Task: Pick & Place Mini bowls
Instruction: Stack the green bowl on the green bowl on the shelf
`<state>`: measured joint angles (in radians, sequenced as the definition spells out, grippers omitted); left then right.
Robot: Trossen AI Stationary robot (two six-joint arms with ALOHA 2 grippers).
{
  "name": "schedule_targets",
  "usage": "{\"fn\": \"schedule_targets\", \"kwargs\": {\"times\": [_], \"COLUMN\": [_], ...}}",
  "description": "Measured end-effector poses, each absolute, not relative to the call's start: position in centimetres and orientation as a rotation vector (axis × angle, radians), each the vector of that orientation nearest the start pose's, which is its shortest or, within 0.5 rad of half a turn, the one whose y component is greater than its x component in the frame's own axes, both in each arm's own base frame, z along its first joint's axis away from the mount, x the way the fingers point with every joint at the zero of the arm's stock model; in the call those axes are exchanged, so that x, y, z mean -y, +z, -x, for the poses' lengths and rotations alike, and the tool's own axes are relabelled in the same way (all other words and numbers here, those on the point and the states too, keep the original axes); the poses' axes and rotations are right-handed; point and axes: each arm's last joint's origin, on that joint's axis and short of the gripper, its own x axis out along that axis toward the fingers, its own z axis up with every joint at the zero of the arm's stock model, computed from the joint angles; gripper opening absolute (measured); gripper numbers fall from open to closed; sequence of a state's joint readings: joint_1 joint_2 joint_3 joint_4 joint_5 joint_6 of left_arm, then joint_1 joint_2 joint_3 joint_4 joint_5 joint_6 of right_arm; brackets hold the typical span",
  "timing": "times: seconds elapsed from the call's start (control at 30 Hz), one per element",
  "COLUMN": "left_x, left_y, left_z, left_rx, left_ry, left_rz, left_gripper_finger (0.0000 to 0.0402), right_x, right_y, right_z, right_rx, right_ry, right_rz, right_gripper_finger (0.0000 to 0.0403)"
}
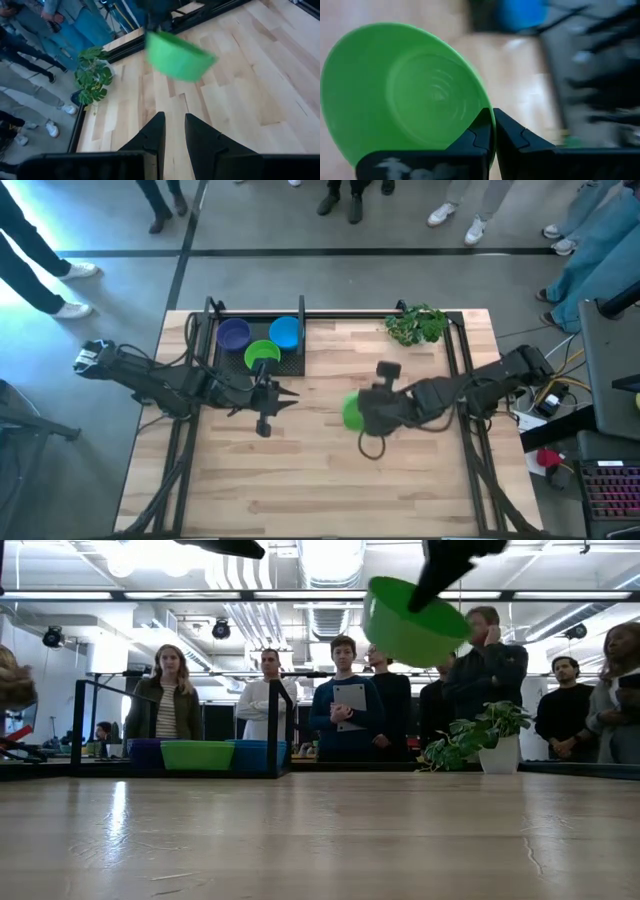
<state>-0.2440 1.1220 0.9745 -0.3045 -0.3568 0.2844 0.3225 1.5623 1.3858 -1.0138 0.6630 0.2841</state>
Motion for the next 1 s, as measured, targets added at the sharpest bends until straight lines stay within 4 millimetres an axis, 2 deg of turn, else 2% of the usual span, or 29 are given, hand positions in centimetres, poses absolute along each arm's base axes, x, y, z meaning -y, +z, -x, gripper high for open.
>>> {"fn": "schedule_targets", "kwargs": {"times": [0.13, 0.43, 0.57, 0.77, 1.0], "left_x": [4.9, 4.9, 5.1, 5.1, 5.7], "left_y": [32.5, 33.1, 32.4, 32.5, 33.0], "left_z": [-23.8, -24.4, -25.8, -28.6, -31.1], "left_rx": [-0.424, -0.348, -0.353, -0.336, -0.283], "left_ry": [0.054, 0.084, 0.156, 0.403, 0.460], "left_rz": [-0.407, -0.384, -0.414, -0.535, -0.522], "left_gripper_finger": [0.0069, 0.0069, 0.0069, 0.0069, 0.0069], "right_x": [-6.7, -6.0, -6.0, -6.0, -5.9], "right_y": [30.8, 31.2, 31.7, 32.2, 31.7], "right_z": [-29.7, -30.4, -30.9, -31.7, -31.6], "right_rx": [-0.918, -0.820, -0.736, -0.636, -0.603], "right_ry": [-0.589, -0.696, -0.770, -0.845, -0.956], "right_rz": [0.364, 0.392, 0.434, 0.500, 0.554], "right_gripper_finger": [0.0008, 0.0008, 0.0008, 0.0008, 0.0008]}}
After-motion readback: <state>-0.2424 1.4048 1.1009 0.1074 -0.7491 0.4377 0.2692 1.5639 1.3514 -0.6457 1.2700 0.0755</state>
